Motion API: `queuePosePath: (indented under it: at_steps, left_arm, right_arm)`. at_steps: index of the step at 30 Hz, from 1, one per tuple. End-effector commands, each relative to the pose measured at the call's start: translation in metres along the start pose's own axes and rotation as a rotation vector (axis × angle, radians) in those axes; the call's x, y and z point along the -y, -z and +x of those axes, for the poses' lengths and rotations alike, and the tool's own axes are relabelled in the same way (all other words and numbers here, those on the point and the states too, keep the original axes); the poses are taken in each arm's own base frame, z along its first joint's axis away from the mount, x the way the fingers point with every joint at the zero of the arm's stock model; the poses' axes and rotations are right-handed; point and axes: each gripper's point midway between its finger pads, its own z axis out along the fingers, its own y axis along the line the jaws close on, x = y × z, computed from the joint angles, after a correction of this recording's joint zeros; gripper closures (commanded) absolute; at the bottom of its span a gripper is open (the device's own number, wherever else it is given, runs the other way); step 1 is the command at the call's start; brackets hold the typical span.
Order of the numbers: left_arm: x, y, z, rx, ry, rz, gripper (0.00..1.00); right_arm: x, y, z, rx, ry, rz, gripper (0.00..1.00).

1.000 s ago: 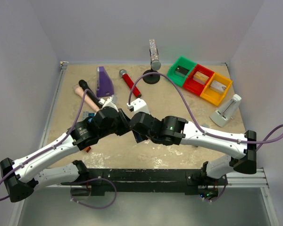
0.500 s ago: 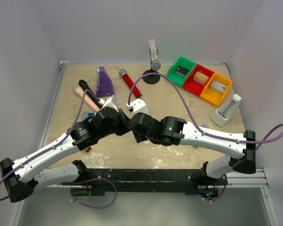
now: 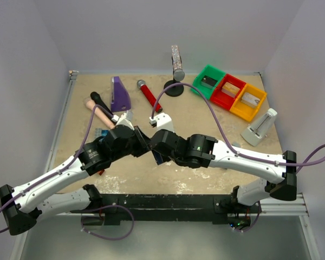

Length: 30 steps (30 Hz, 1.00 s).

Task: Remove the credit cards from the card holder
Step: Open the card holder.

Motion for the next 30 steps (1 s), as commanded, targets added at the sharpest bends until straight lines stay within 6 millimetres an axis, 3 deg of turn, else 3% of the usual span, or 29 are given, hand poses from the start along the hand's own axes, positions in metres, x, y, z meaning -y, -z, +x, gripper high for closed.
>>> queuePosePath:
  at_steps: [1, 25, 30]
  left_arm:
    - [0.057, 0.032, 0.003, -0.045, 0.05, 0.241, 1.0]
    - [0.045, 0.032, 0.005, -0.04, 0.045, 0.211, 1.0]
    - [0.04, 0.03, 0.003, -0.028, 0.042, 0.184, 1.0]
  right_arm:
    - [0.049, -0.007, 0.013, -0.023, 0.035, 0.201, 1.0]
    - [0.076, -0.004, 0.014, -0.012, -0.058, 0.247, 1.0]
    - [0.078, 0.007, 0.007, 0.052, -0.085, 0.206, 1.0]
